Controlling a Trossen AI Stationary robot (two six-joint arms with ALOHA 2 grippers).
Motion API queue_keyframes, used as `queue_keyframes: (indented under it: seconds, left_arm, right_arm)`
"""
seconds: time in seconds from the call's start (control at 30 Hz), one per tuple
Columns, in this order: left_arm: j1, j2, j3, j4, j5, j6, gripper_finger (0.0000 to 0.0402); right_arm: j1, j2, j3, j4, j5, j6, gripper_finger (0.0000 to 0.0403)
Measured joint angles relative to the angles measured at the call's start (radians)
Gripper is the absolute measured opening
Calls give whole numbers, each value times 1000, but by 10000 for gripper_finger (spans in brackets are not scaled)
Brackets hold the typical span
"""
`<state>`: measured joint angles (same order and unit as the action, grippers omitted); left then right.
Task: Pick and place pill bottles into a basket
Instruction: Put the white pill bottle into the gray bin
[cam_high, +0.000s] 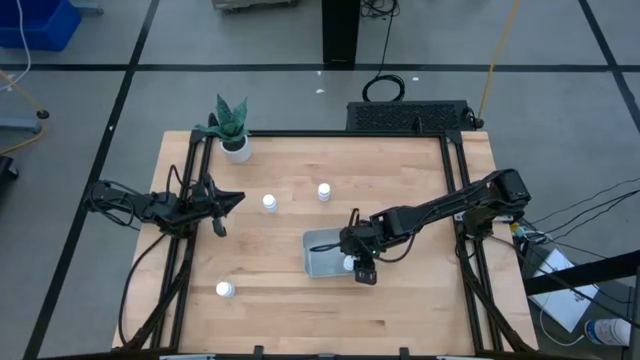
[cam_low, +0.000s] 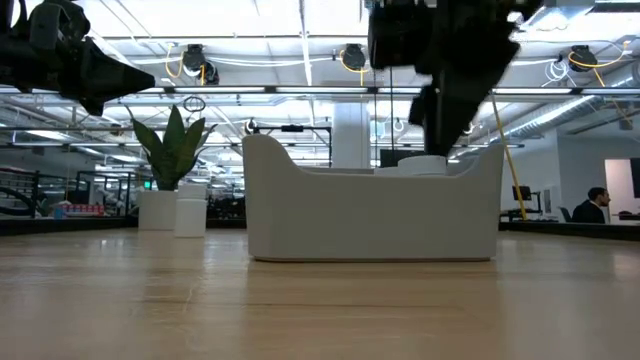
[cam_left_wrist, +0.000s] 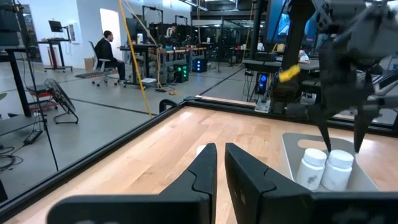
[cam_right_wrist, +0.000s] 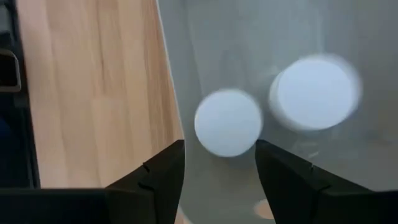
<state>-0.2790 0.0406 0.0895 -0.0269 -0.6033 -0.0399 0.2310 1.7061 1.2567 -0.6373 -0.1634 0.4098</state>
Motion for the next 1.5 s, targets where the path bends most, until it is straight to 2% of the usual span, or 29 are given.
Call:
queue_keyframes:
  seconds: [0.23,0.4,0.57,0.73,0.9,1.0,1.2,1.37,1.5]
  left_arm:
    - [0,0,0,0,0,-1,37]
    - [0,0,0,6,0,-3,37]
    - [0,0,0,29,0,4,37]
    - [0,0,0,36,0,4,37]
    - [0,0,0,36,1,0,37]
    - [0,0,0,35,1,-3,37]
    - [0,0,0,35,1,9,37]
    - [0,0,0,35,2,9,37]
    - [0,0,0,28,4,9,37]
  right_arm:
    - [-2,-124,63,-29,172,-48,186]
    - [-10,-217,63,31,299,-118,187]
    - [-37,-244,64,130,397,-234,187]
    - [-128,-236,64,220,386,-333,187]
    - [-259,-234,64,270,248,-366,187]
    - [-315,-234,64,287,184,-453,187]
    - [-367,-223,65,340,135,-562,198]
    - [-398,-156,84,278,133,-583,212]
    - [-428,-53,182,137,140,-600,209]
